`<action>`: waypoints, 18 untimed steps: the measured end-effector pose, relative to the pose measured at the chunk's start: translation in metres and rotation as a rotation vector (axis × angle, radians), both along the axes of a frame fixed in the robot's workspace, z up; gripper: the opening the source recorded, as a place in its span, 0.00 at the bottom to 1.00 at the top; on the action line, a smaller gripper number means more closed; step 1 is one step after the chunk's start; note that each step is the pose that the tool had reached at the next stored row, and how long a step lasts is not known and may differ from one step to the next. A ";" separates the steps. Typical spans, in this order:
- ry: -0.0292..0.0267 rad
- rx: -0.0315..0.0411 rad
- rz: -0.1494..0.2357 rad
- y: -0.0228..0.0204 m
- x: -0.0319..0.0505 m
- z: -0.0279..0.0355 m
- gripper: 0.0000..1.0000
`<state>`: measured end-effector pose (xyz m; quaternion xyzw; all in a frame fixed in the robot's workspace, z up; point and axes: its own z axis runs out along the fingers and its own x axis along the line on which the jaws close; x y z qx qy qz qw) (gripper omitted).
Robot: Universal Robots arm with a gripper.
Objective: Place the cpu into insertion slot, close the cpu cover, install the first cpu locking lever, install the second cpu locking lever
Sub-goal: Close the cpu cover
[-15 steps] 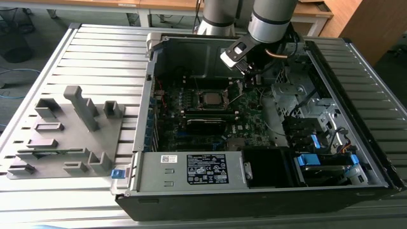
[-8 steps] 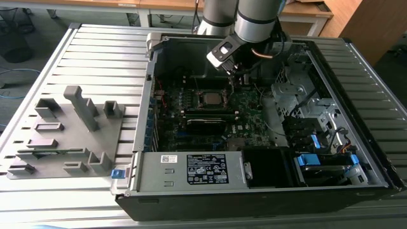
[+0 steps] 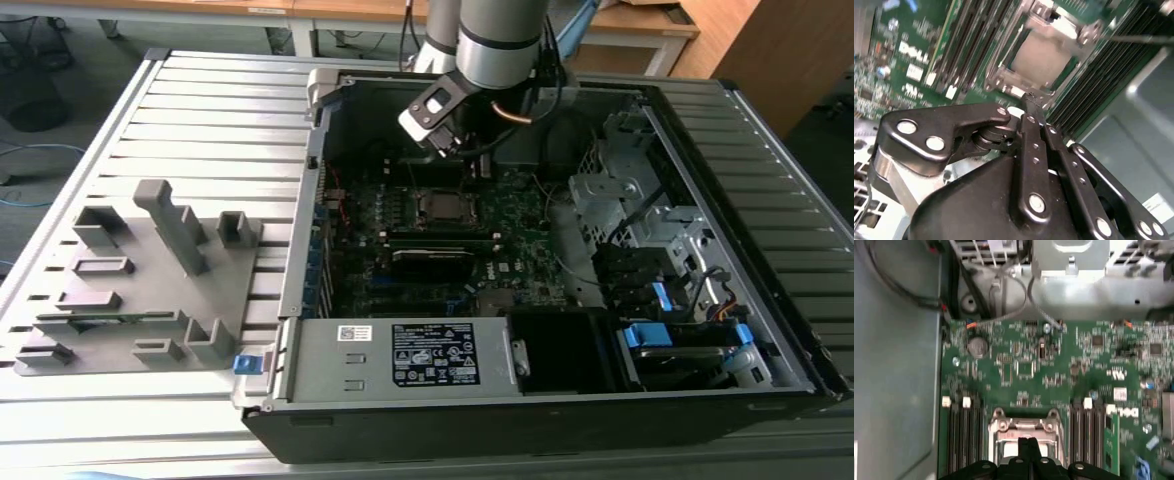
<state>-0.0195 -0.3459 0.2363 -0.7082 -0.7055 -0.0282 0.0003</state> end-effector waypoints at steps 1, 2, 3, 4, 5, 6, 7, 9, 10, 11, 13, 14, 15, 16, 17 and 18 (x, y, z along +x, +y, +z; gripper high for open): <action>0.0002 -0.0001 0.000 0.0000 -0.0002 0.0000 0.11; 0.0002 -0.0002 0.000 0.0000 -0.0002 0.0000 0.11; 0.0002 -0.0003 0.000 0.0000 -0.0002 0.0001 0.11; 0.0002 -0.0002 0.000 0.0000 -0.0002 0.0000 0.11; 0.0002 -0.0001 0.000 0.0000 -0.0002 0.0000 0.11; 0.0002 -0.0001 0.000 0.0000 -0.0003 0.0000 0.11; 0.0012 -0.0001 0.000 -0.0001 -0.0003 0.0000 0.11; 0.0101 0.0001 0.000 0.0000 -0.0003 -0.0004 0.11; 0.0197 0.0000 0.000 0.0000 -0.0003 -0.0006 0.11; 0.0322 -0.0002 0.000 0.0000 -0.0003 -0.0010 0.11; 0.0386 -0.0002 0.000 -0.0001 -0.0003 -0.0011 0.11; 0.0389 -0.0003 0.000 -0.0001 -0.0003 -0.0011 0.11; 0.0392 -0.0003 0.000 -0.0001 -0.0003 -0.0011 0.11; 0.0394 -0.0002 0.000 -0.0001 -0.0003 -0.0011 0.11; 0.0394 -0.0001 0.000 0.0000 -0.0005 -0.0012 0.11; 0.0392 0.0000 0.000 -0.0001 -0.0011 -0.0014 0.11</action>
